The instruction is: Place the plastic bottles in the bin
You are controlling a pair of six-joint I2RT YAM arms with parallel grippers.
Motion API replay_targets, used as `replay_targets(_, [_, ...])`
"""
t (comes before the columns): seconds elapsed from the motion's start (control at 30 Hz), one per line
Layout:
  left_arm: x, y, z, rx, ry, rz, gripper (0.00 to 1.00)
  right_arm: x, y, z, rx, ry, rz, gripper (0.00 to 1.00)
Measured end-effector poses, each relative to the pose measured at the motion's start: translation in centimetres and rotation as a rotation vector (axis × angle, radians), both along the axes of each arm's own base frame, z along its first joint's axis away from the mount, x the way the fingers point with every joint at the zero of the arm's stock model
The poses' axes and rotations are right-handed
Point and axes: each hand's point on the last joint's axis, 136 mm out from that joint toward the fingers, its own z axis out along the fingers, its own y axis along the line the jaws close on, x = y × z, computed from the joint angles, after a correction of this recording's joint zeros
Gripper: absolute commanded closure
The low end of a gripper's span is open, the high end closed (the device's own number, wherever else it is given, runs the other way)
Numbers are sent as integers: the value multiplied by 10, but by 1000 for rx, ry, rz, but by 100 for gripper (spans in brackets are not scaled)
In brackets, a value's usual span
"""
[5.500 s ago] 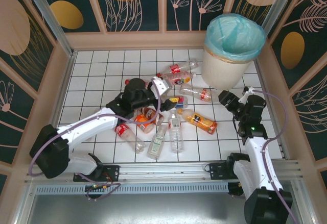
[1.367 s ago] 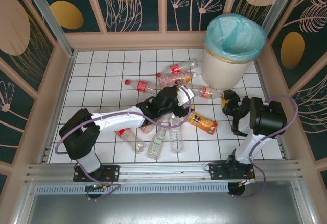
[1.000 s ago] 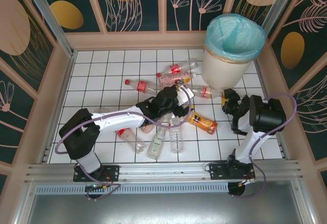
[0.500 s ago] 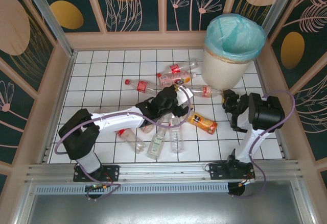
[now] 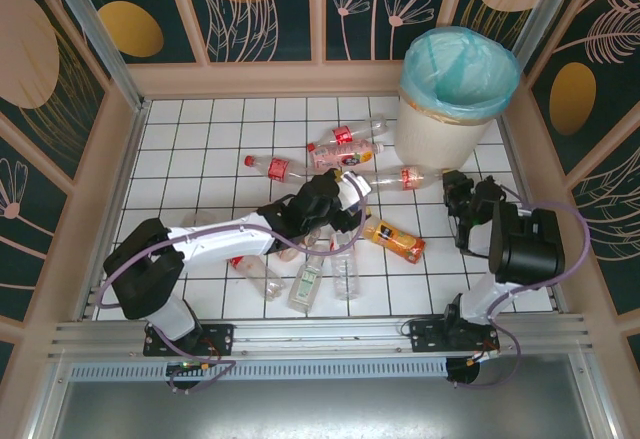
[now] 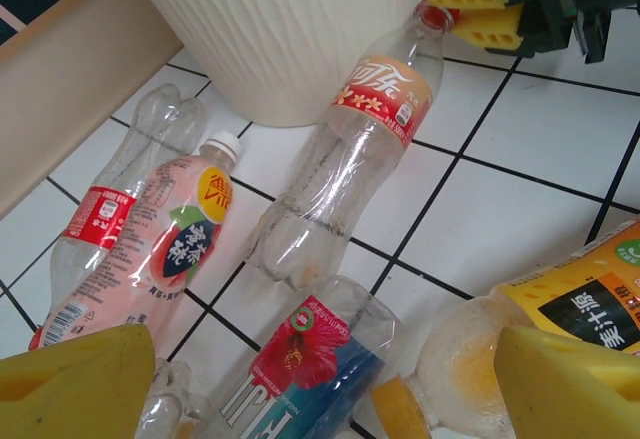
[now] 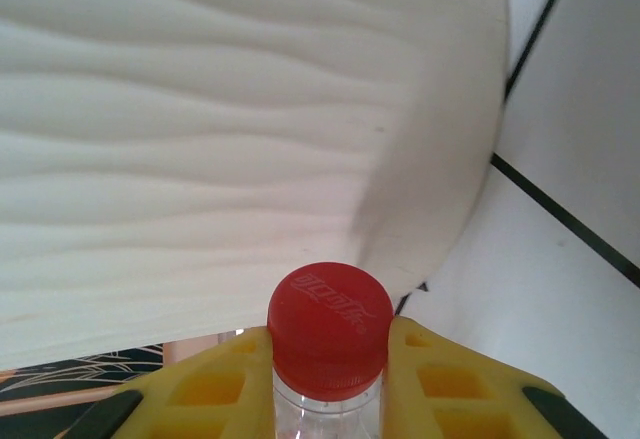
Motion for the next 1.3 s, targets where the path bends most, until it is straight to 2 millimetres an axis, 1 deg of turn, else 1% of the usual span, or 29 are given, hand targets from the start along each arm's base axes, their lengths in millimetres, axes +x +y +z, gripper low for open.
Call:
replay_targets(0.27, [0,3,15,-31,-24,7,12,-14,-5,48,-174,-86,-26,76])
replay_targets(0.5, [-1,4,27,-53,-38,6,12,-34,6,102,-363,-197,-33,78])
replay_targets(0.63, [-3,6,37,-72,-51,6,12,-42,14,119,-435,-232,-29,79])
replay_targets(0.83, [-4,12,60,-112,-82,15,12,-46,33,139,-524,-263,7,79])
replay_targets(1.0, [-2,23,82,-142,-121,59,12,-54,53,164,-597,-326,18,80])
replay_targets(1.13, [1,33,95,-169,-139,113,11,-57,65,182,-643,-367,24,81])
replay_targets(1.3, [6,46,109,-207,-154,189,11,-61,92,204,-716,-418,57,80])
